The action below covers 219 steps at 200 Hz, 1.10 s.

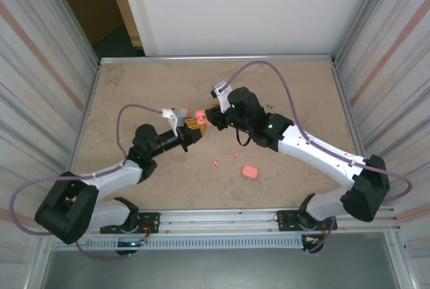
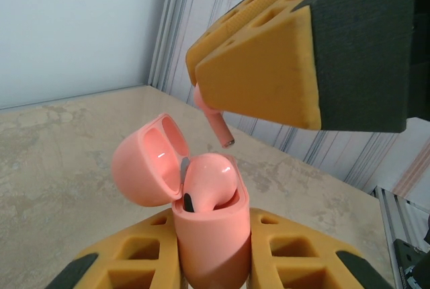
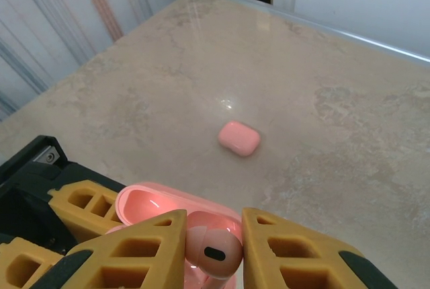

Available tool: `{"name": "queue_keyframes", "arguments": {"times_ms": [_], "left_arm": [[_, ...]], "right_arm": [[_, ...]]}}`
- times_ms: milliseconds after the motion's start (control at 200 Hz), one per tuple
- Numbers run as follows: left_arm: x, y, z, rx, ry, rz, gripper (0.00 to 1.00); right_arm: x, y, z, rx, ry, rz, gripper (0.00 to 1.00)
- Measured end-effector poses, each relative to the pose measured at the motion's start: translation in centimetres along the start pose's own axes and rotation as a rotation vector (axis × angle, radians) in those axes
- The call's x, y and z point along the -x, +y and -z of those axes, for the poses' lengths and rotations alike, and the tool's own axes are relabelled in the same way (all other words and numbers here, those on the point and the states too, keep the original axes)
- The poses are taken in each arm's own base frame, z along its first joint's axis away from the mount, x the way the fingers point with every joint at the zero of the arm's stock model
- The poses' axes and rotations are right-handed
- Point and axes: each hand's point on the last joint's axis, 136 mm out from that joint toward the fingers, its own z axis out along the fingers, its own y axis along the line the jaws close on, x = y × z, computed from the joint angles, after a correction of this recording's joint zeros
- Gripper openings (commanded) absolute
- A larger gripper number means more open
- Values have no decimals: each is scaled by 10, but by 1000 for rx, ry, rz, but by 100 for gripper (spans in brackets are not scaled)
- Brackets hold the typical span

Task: Insert the wireless bluetooth earbuds into the charging case

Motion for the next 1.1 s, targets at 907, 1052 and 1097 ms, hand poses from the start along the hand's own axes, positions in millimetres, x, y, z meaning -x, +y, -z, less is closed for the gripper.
{"name": "queue_keyframes", "arguments": {"times_ms": [907, 1052, 1097], "left_arm": [[1, 0, 0, -1, -5, -3, 0], [1, 0, 0, -1, -6, -3, 0], [2, 0, 0, -1, -6, -3, 0]], "right_arm": [[-12, 2, -7, 6, 41, 24, 29], [-13, 4, -7, 14, 47, 23, 34], [-13, 5, -6, 21, 48, 24, 36]]}}
